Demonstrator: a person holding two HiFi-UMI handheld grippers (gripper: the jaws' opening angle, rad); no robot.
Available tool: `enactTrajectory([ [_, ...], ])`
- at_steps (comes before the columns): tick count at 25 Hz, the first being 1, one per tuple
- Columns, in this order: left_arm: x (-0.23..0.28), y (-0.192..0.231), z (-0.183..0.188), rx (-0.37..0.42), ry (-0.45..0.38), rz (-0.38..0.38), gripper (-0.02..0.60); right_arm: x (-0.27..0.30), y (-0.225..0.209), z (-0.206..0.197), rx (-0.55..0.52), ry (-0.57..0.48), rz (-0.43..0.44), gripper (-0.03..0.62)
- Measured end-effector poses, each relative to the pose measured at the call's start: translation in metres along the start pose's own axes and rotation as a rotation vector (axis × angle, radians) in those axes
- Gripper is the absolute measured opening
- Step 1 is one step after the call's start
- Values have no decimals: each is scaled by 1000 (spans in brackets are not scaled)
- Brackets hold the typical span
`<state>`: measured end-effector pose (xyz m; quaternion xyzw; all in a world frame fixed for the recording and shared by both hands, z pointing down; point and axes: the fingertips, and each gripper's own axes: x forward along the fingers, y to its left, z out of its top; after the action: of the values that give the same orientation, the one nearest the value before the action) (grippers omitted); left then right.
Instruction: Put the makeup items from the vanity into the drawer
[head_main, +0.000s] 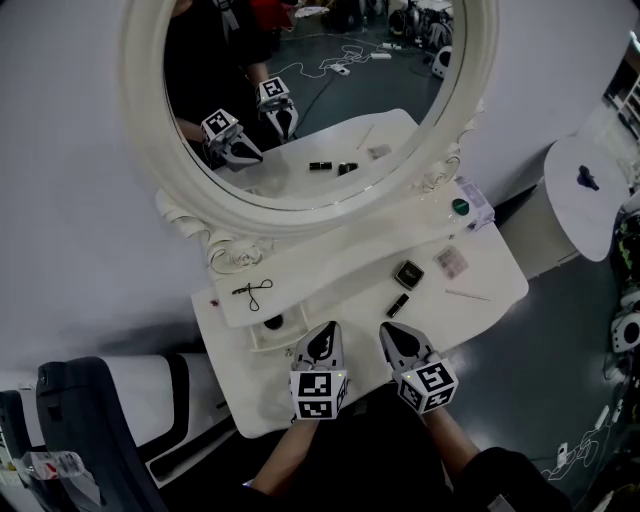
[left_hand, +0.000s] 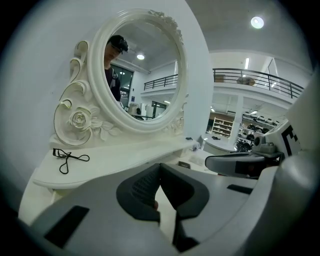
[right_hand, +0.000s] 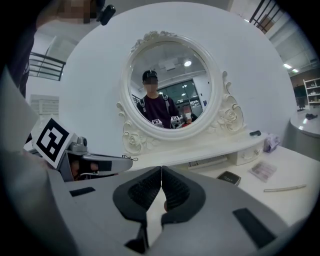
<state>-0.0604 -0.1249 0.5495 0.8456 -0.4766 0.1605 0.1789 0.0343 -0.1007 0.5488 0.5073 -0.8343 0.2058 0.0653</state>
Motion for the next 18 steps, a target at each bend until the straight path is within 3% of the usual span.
enactTrajectory([
  [12,36,-21,-10,-53,35,54,15,8,-40,-15,-174,157,129,25],
  [18,48,-26,-17,-68,48,81,15,15,-53,-34,-423,297,261,26],
])
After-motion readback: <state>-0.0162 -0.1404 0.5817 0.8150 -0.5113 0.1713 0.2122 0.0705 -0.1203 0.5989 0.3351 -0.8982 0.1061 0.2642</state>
